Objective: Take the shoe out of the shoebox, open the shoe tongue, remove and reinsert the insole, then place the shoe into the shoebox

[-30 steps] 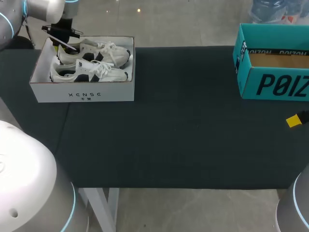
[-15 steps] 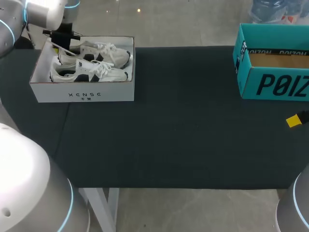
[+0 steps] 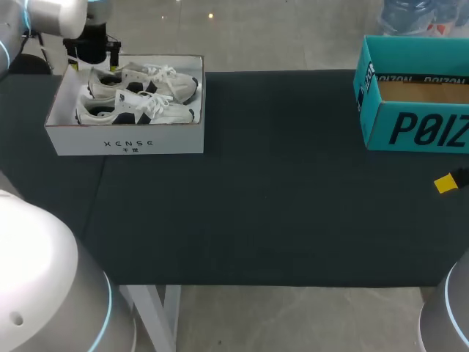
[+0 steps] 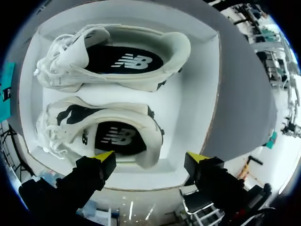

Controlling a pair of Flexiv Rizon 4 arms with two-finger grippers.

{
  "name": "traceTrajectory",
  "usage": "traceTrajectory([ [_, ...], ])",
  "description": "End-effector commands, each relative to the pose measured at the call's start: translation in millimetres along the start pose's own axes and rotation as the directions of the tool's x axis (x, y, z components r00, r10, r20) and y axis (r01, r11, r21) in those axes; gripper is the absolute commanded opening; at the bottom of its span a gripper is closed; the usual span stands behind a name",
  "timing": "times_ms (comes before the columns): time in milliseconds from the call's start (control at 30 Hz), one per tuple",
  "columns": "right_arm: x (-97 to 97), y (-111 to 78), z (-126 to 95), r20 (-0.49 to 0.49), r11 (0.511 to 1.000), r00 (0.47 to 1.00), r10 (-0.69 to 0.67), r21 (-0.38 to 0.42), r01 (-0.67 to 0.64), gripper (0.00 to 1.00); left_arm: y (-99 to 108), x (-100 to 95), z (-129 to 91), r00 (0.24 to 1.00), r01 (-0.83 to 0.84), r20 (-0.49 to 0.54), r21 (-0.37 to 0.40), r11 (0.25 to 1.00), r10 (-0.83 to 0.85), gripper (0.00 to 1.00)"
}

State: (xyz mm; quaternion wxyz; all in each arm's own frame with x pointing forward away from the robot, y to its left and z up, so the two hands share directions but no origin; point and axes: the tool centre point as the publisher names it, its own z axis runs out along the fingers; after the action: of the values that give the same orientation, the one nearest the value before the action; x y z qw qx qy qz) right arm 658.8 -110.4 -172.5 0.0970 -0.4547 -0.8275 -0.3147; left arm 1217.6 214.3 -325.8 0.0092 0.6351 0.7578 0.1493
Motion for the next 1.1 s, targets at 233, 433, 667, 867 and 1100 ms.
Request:
traceTrajectory([
  [233,0.0,-0.7,0,0.001,1.0,1.0,0.0,0.001,0.0,1.0,-54,3.2,-62,0.995,0.039,0.093,-0.016,0.999,-0.037,1.0],
  [433,0.0,-0.7,0,0.001,1.0,1.0,0.0,0.001,0.0,1.0,-88,7.1,-77,0.993,0.056,0.104,-0.005,0.998,-0.056,1.0],
  [667,0.0,-0.7,0,0.001,1.0,1.0,0.0,0.001,0.0,1.0,-128,21.0,-92,0.99,0.065,0.126,0.028,0.997,-0.068,1.0],
  [867,0.0,-0.7,0,0.001,1.0,1.0,0.0,0.001,0.0,1.0,-153,34.7,-99,0.988,0.065,0.137,0.045,0.997,-0.07,1.0],
  [1100,0.0,-0.7,0,0.001,1.0,1.0,0.0,0.001,0.0,1.0,-172,50.0,-98,0.988,0.068,0.139,0.055,0.996,-0.075,1.0],
])
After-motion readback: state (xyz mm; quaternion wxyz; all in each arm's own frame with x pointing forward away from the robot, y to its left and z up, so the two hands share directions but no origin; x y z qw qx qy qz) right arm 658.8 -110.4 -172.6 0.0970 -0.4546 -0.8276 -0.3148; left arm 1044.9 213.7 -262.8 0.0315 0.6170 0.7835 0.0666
